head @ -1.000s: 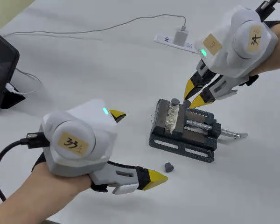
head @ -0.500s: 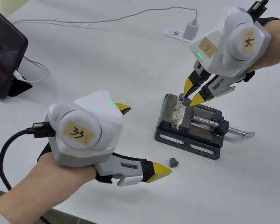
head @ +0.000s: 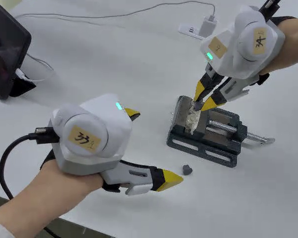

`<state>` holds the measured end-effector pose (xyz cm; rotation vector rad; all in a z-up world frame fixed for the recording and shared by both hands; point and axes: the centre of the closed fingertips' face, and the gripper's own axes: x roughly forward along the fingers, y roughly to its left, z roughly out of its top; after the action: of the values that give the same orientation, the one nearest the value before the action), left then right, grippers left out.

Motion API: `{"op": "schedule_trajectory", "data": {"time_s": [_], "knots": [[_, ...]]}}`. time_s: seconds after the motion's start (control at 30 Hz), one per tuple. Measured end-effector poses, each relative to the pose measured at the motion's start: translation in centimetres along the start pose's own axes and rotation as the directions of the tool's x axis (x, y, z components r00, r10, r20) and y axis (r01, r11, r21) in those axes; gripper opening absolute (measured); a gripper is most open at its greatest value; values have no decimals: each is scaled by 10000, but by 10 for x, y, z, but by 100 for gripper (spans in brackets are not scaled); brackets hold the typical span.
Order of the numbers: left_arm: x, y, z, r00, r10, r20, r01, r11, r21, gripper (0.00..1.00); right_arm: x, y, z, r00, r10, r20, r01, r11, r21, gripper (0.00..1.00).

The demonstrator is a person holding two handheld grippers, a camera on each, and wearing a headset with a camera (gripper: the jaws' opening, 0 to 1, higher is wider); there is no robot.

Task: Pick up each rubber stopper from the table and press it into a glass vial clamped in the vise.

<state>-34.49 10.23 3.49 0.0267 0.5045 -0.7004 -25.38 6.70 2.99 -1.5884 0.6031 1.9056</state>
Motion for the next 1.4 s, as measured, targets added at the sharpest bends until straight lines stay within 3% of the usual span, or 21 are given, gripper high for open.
{"op": "schedule_trajectory", "data": {"time_s": [0.33, 0.63, 0.7, 1.07, 1.13, 1.2, 1.27, 1.33, 1.4], "knots": [[1, -2, -4, 9999, -77, -84, 76, 9999, -104, 86, 0, 1, 1, 9999, 115, -116, -113, 9998, 164, 5], [2, -2, -4, 9999, -118, -55, 117, 9999, -107, 85, 1, -1, -1, 9995, 127, -286, -98, 9949, 1001, 5], [2, -3, -3, 9999, -139, -53, 139, 9998, -104, 85, 1, -2, -1, 9992, 141, -385, -75, 9860, 1666, 4], [4, -4, -3, 9997, -220, -50, 219, 9997, -124, 85, 2, -5, -1, 9975, 313, -641, -126, 9617, 2736, 4], [4, -5, -3, 9997, -252, -59, 252, 9996, -113, 84, 2, -5, -1, 9968, 349, -720, -115, 9528, 3034, 4], [5, -6, -3, 9996, -280, -40, 280, 9995, -113, 84, 2, -4, -2, 9955, 352, -879, -8, 9316, 3636, 4], [6, -7, -2, 9996, -292, -31, 292, 9995, -111, 84, 3, -5, -1, 9951, 352, -921, -35, 9462, 3237, 4], [6, -8, -1, 9995, -304, 23, 305, 9995, -120, 84, 3, -5, -2, 9951, 366, -914, -27, 9382, 3462, 4], [7, -8, -1, 9995, -314, 7, 314, 9995, -106, 84, 3, -4, -2, 9953, 351, -903, -29, 9427, 3338, 4]]}}
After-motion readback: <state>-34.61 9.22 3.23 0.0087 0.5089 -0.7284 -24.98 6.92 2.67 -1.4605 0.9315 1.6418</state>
